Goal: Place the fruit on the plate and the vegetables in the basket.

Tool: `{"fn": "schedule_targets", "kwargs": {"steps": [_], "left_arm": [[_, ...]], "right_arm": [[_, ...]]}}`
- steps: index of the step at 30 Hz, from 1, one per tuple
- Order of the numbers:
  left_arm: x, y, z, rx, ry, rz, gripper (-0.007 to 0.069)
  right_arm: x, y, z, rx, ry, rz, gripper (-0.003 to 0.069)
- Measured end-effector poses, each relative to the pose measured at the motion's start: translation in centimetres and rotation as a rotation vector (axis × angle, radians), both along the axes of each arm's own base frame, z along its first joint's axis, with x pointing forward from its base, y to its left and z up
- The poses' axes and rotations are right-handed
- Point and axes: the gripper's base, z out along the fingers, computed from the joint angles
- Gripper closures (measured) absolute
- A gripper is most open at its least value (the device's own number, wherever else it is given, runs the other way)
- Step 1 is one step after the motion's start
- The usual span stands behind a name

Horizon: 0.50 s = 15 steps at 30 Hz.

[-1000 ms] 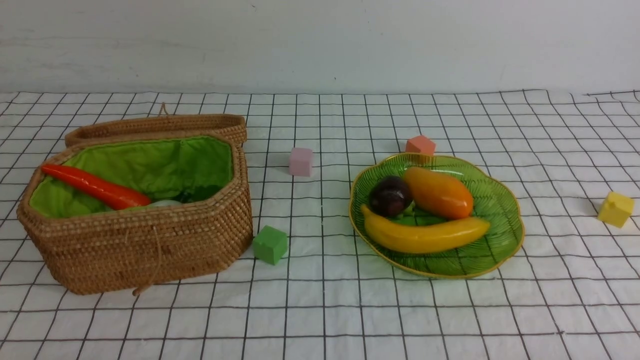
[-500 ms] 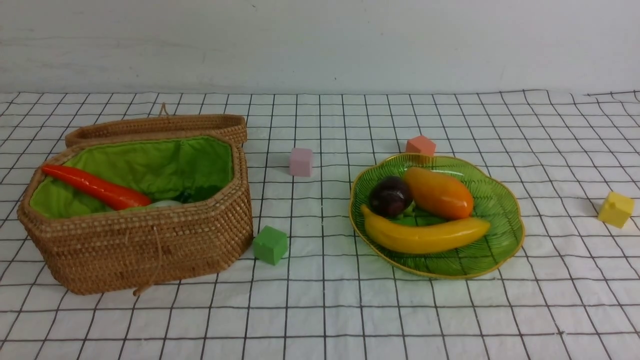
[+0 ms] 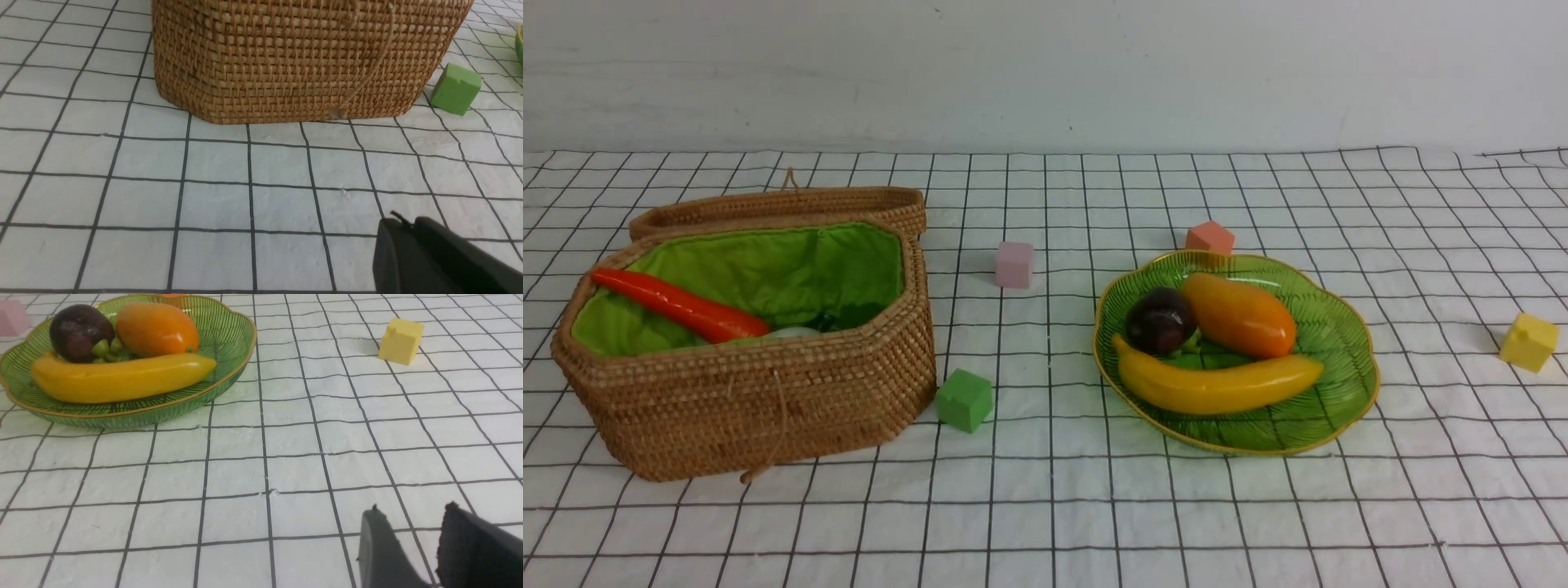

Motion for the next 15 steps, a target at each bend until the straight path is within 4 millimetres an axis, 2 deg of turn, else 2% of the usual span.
{"fn": "schedule_targets", "kwargs": {"steps": [15], "left_arm": [[0.00, 0.00, 0.00, 0.000, 0.000, 0.000, 0.0574]], "right_arm": [[0.00, 0.00, 0.00, 0.000, 0.000, 0.000, 0.0417]]}}
